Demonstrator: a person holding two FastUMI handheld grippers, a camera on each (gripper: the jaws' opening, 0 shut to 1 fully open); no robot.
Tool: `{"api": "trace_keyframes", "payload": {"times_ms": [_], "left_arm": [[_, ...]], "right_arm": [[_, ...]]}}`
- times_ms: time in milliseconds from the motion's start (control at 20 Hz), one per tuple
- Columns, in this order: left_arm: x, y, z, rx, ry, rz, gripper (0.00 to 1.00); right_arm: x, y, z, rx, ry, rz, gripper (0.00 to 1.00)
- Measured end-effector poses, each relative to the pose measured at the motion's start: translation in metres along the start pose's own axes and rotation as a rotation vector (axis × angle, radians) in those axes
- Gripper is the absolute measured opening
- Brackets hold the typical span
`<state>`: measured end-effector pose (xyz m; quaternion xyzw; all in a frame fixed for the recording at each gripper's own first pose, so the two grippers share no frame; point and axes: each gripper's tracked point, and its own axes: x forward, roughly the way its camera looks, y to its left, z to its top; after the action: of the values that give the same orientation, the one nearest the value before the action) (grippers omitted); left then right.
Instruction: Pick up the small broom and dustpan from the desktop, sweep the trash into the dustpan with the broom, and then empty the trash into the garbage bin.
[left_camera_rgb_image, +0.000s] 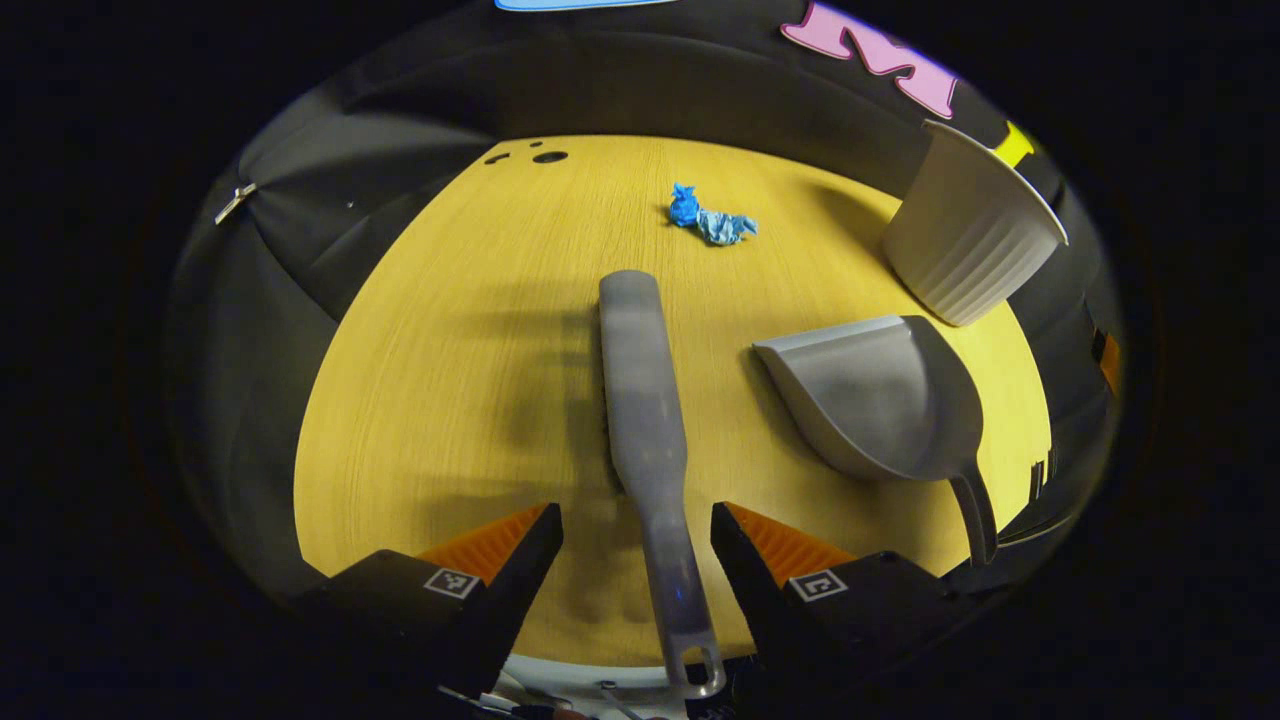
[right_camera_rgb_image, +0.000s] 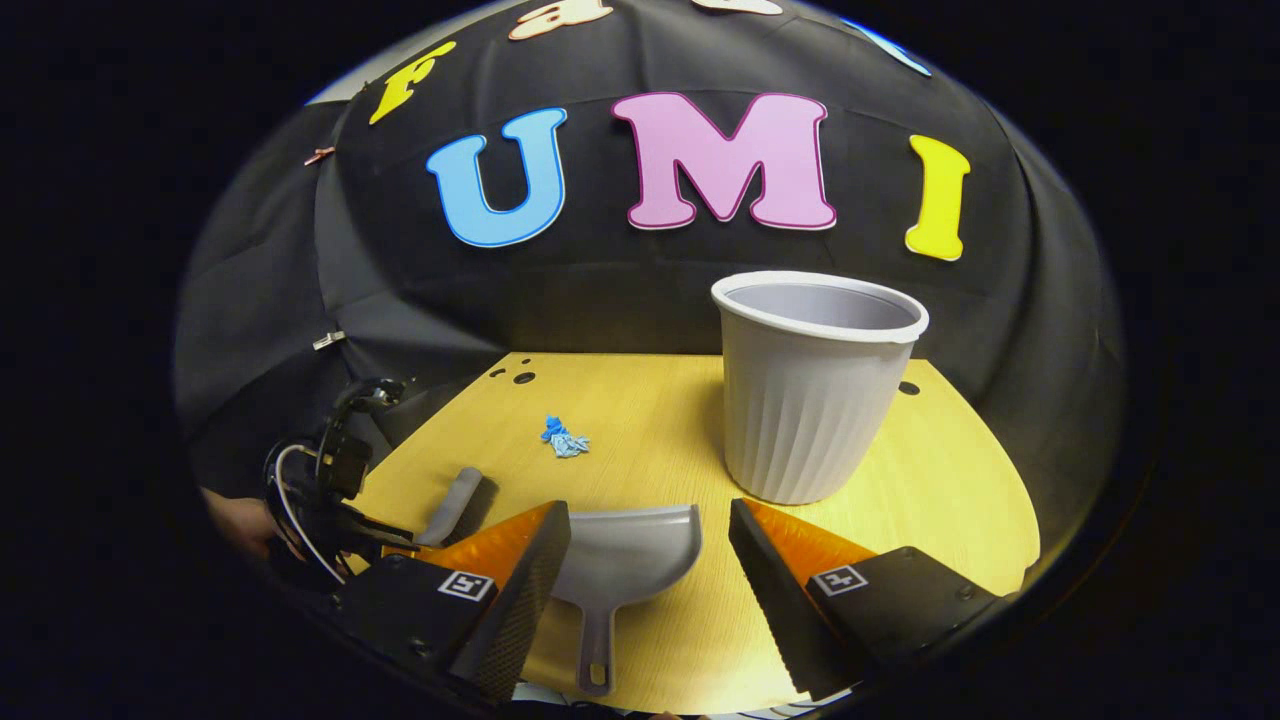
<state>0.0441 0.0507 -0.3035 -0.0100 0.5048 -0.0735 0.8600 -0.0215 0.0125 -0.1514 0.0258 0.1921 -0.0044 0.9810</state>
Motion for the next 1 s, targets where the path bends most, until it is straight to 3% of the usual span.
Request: {"api": "trace_keyframes", "payload": {"times_ms": [250,300,550,600,750,800,850,950,1000], "left_arm": [[0.017,0.001,-0.003,0.037,0.100,0.054,0.96],[0.020,0.000,-0.004,0.048,0.115,0.062,1.00],[0.030,-0.011,-0.003,0.082,0.154,0.052,0.89],[0.030,-0.012,-0.003,0.076,0.152,0.051,0.76],[0.031,-0.007,-0.002,0.067,0.145,0.056,0.64],[0.034,-0.004,-0.004,0.050,0.142,0.058,0.48],[0.034,-0.003,-0.003,0.035,0.131,0.057,0.38],[0.030,-0.003,-0.002,0.041,0.103,0.037,0.27],[0.029,-0.002,-0.003,0.053,0.082,0.032,0.30]], "right_arm": [[0.004,-0.003,-0.016,0.039,0.051,0.004,0.99],[0.003,-0.003,-0.019,0.046,0.063,0.003,0.99],[0.001,-0.001,-0.025,0.060,0.087,0.008,0.99],[0.000,0.001,-0.027,0.059,0.091,0.010,0.99],[-0.001,0.007,-0.031,0.051,0.117,0.023,0.99],[-0.001,0.011,-0.033,0.047,0.128,0.032,0.99],[-0.002,0.018,-0.034,0.043,0.145,0.052,0.99],[-0.003,0.030,-0.042,0.025,0.183,0.089,0.99],[-0.004,0.033,-0.047,0.009,0.206,0.098,0.99]]}}
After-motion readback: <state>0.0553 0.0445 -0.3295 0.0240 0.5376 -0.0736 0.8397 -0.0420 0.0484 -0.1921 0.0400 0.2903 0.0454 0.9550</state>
